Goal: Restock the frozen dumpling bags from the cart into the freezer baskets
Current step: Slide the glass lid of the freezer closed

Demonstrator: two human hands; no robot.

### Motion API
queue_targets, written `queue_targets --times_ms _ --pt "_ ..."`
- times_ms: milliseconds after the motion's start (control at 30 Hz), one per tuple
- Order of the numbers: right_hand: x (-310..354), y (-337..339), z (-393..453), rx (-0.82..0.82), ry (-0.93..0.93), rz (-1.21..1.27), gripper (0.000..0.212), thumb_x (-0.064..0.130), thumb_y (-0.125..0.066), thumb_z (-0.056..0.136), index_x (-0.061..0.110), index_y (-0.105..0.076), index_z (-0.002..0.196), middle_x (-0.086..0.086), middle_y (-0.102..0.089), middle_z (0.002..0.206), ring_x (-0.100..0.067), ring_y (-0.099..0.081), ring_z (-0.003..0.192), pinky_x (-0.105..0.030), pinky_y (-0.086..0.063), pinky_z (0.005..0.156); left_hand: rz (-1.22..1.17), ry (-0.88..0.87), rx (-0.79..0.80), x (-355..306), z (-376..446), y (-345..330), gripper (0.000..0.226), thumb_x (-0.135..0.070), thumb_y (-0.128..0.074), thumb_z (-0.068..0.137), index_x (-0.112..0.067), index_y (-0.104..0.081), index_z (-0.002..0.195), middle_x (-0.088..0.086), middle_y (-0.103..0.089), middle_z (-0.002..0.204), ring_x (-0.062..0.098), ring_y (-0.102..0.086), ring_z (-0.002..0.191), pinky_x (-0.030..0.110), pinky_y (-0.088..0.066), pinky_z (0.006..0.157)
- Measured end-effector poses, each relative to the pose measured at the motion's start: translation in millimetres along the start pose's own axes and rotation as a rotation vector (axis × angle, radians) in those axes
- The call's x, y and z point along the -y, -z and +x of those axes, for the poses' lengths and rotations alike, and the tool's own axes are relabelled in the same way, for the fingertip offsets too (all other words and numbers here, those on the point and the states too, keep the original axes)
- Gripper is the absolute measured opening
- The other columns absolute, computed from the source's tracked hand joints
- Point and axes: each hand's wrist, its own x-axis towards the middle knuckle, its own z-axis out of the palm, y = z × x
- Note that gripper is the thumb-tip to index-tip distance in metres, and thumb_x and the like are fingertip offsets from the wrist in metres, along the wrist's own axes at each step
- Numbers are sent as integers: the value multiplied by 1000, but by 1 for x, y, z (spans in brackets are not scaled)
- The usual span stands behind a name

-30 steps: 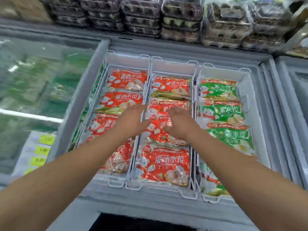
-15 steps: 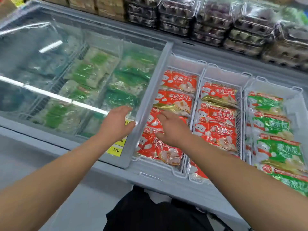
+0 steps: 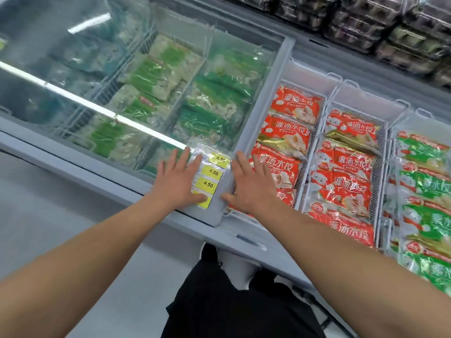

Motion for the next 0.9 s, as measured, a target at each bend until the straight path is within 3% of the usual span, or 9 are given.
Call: queue_targets --times_ms 333,667,900 --pt "-17 -17 -7 -72 6 25 84 68 -38 91 26 -9 158 10 14 165 -38 -21 146 -55 -19 119 10 17 9 -15 -4 -7 115 -72 -63 77 -36 12 157 0 21 165 31 18 152 57 1 122" --pt "-92 -53 -63 -124 -81 99 76 63 -38 93 27 -15 156 13 15 165 -35 -18 148 -52 -19 119 87 -51 7 -108 -22 -35 109 -81 -51 78 -38 10 157 -2 20 166 32 15 153 57 -8 121" --pt "-171 -82 -124 -127 -192 161 67 50 -37 98 28 -11 155 15 22 163 -34 -14 149 -52 -20 119 238 -258 46 -190 -35 -45 96 -75 -49 83 -44 6 155 -2 12 167 38 2 152 59 -8 121"
